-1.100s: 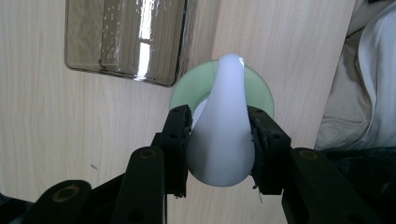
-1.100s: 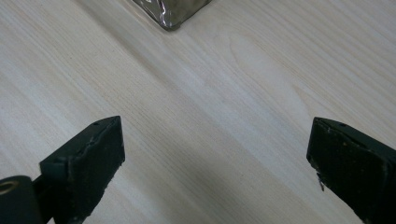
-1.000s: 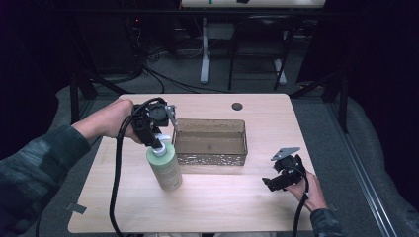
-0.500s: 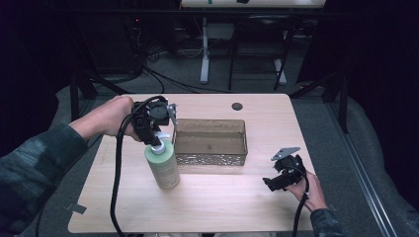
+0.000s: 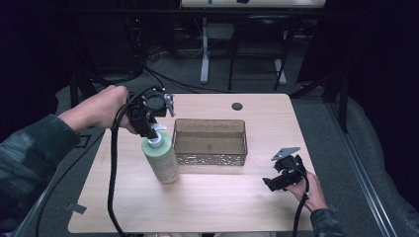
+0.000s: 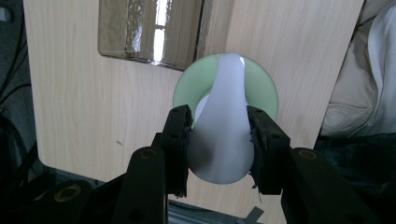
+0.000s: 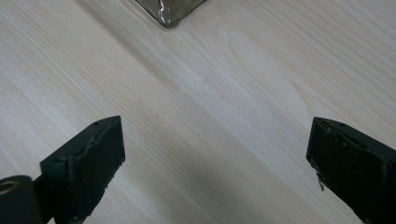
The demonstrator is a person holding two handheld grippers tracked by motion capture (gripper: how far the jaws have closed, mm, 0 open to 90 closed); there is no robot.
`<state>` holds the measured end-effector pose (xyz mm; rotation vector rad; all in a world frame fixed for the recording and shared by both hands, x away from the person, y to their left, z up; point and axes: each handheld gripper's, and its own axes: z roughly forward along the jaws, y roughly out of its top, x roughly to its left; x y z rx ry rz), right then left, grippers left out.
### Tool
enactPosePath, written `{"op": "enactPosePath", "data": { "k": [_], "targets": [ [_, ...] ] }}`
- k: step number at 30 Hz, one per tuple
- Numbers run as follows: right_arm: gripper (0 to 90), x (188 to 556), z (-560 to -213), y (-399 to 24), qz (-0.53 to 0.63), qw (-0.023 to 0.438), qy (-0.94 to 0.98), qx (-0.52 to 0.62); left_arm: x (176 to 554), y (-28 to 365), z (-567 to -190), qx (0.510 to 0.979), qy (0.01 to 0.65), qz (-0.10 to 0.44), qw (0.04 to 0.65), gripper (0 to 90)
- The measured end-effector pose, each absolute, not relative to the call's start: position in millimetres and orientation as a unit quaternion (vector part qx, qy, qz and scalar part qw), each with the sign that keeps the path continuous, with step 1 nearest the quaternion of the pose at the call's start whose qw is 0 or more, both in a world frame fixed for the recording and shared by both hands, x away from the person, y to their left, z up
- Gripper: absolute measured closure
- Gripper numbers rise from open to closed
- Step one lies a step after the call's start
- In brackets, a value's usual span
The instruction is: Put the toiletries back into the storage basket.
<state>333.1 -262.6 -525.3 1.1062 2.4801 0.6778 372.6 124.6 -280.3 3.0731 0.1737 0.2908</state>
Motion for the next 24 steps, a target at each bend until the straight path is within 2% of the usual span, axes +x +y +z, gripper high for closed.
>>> {"op": "enactPosePath", "data": {
  "k": [24],
  "targets": [
    [3.9,334,-526,-262,0.235,0.171,0.875,0.387,386,130,-235,0.991,0.086,0.101,0.01,63.1]
  ]
}}
